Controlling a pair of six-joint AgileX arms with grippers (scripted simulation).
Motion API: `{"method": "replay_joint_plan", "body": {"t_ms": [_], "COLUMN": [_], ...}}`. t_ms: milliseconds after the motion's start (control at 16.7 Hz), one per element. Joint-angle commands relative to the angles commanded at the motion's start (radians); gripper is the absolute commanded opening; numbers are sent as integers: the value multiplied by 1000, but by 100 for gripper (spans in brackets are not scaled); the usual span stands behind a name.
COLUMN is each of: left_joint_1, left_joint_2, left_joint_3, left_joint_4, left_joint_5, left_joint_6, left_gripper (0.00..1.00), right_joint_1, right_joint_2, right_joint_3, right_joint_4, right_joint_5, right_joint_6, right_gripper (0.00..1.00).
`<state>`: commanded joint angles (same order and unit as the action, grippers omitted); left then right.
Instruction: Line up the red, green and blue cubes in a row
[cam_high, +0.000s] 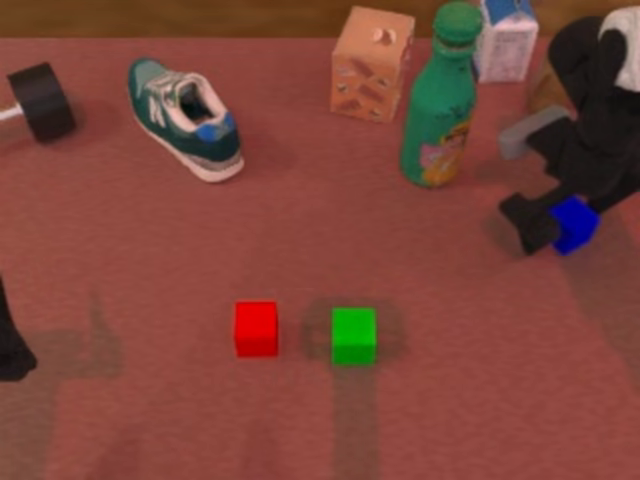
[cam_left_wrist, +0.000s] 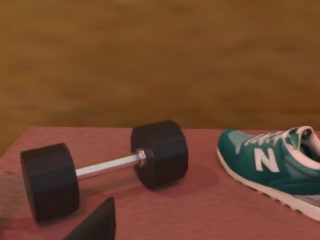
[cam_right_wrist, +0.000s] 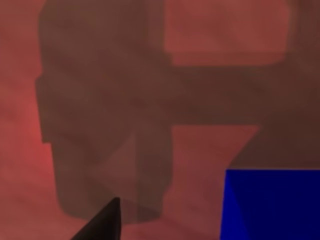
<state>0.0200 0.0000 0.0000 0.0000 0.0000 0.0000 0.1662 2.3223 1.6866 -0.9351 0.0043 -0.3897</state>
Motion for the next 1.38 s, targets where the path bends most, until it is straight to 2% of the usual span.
{"method": "replay_joint_plan", "body": {"t_ms": [660, 1140, 1200, 1380], "left_joint_1": [0, 0, 0, 0], "left_joint_2": [0, 0, 0, 0], "left_joint_3": [0, 0, 0, 0], "left_joint_4": [0, 0, 0, 0], "left_joint_5": [0, 0, 0, 0], "left_joint_6": [0, 0, 0, 0], "left_gripper": [100, 100, 100, 100], "right_joint_1": [0, 0, 2, 5], "right_joint_2": [0, 0, -35, -45], "right_joint_3": [0, 0, 8, 42], "right_joint_4": [0, 0, -14, -56], "right_joint_5": [0, 0, -12, -14], "right_joint_6": [0, 0, 9, 7], "right_gripper": [2, 0, 0, 0]}}
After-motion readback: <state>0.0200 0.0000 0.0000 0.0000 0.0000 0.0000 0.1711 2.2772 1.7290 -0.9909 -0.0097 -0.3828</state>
